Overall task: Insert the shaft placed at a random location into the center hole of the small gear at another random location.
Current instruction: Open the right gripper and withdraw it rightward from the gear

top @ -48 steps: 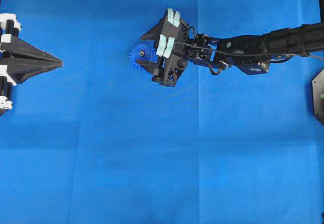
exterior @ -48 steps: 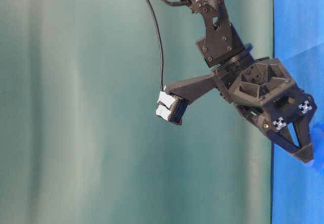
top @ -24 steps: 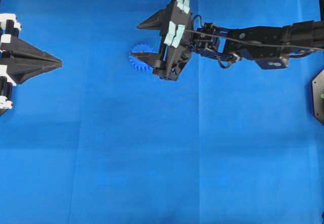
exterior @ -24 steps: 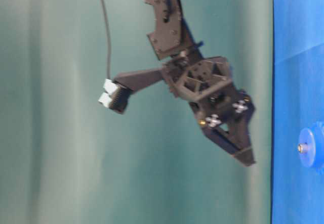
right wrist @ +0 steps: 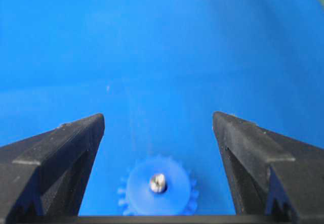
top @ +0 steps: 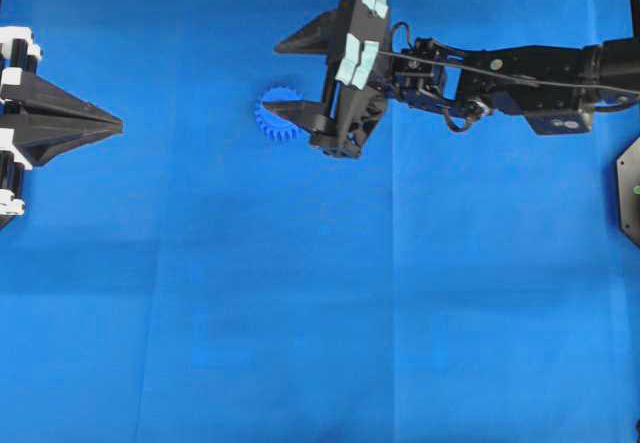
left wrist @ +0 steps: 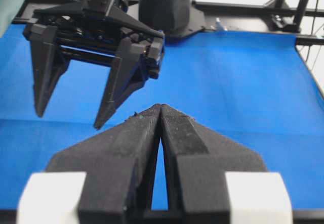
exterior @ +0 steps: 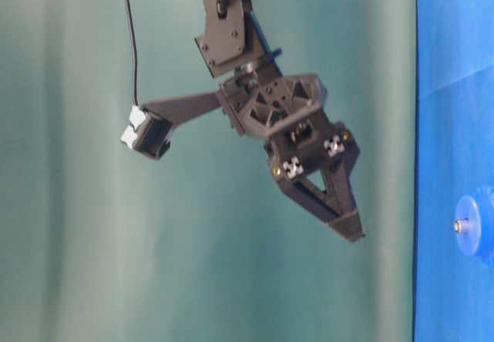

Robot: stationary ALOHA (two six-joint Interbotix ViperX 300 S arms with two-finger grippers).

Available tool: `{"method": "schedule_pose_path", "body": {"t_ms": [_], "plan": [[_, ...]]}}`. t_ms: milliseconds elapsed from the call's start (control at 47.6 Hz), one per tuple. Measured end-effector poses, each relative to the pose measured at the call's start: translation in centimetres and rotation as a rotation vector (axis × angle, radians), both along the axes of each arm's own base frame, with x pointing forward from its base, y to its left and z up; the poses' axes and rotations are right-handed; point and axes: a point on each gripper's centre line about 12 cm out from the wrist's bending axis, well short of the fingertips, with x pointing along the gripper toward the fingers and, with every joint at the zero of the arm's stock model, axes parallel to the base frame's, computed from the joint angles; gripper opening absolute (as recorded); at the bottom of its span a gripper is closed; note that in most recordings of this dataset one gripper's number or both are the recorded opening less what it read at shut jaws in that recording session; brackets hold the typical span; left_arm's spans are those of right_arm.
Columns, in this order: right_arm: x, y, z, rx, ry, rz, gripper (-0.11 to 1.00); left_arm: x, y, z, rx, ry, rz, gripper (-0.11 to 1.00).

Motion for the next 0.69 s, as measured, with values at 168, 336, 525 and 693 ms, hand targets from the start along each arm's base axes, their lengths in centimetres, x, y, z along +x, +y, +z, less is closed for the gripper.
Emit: {"method": "schedule_pose_path", "body": {"t_ms": [168, 336, 525, 693], "plan": [[-1.9, 0.8, 0.7, 0.002, -0.004, 0.01, 0.73, 0.0, 0.0, 0.0, -0.001, 0.0, 0.0, 0.0], [-4.4, 1.3, 1.4, 0.001, -0.011, 0.013, 0.73, 0.0, 0.0, 0.0, -0.001, 0.0, 0.0, 0.0], [-7.2, 1.7, 1.8, 0.005, -0.015, 0.012, 0.73, 0.0, 0.0, 0.0, 0.0, 0.0, 0.0, 0.0], [-8.9, 2.0, 1.8, 0.006, -0.015, 0.011, 0.73, 0.0, 0.0, 0.0, -0.001, -0.002, 0.0, 0.0]]}}
